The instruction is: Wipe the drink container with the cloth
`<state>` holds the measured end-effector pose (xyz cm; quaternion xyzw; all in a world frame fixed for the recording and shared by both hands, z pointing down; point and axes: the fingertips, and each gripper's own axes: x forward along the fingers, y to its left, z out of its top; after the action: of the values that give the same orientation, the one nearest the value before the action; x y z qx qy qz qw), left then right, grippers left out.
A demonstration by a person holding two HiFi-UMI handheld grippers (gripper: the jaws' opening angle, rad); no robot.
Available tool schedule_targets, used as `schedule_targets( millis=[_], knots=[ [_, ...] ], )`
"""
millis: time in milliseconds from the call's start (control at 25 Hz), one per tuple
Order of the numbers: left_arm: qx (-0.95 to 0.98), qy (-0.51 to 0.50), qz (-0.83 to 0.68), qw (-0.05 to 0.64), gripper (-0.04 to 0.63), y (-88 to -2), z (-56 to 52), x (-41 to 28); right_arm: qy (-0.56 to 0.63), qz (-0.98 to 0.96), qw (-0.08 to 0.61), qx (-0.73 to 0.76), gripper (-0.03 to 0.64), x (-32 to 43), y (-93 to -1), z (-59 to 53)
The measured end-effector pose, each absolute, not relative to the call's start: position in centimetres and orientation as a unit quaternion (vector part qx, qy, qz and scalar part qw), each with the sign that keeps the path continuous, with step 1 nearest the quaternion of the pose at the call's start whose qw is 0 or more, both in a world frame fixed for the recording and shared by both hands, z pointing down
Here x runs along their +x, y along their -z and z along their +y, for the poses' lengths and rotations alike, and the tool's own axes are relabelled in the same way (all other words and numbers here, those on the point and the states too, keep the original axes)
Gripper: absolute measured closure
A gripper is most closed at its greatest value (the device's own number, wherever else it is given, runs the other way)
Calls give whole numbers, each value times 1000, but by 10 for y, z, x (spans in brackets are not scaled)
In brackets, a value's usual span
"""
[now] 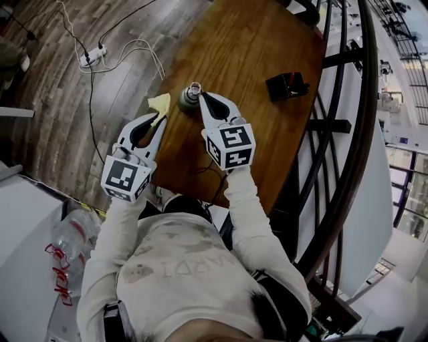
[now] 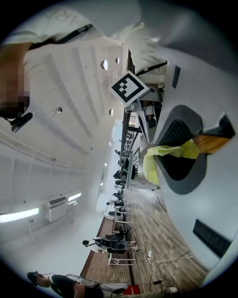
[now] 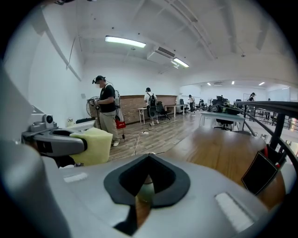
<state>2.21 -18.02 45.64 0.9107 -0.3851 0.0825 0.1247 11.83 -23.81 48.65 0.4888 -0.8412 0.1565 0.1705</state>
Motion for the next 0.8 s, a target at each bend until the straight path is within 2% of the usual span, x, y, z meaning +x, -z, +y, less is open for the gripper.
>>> schedule_targets(
  millis=[800],
  knots=[
    [909, -141, -359, 159, 565, -545, -223, 54, -156, -845, 197, 471, 606, 112, -501, -244]
  ],
)
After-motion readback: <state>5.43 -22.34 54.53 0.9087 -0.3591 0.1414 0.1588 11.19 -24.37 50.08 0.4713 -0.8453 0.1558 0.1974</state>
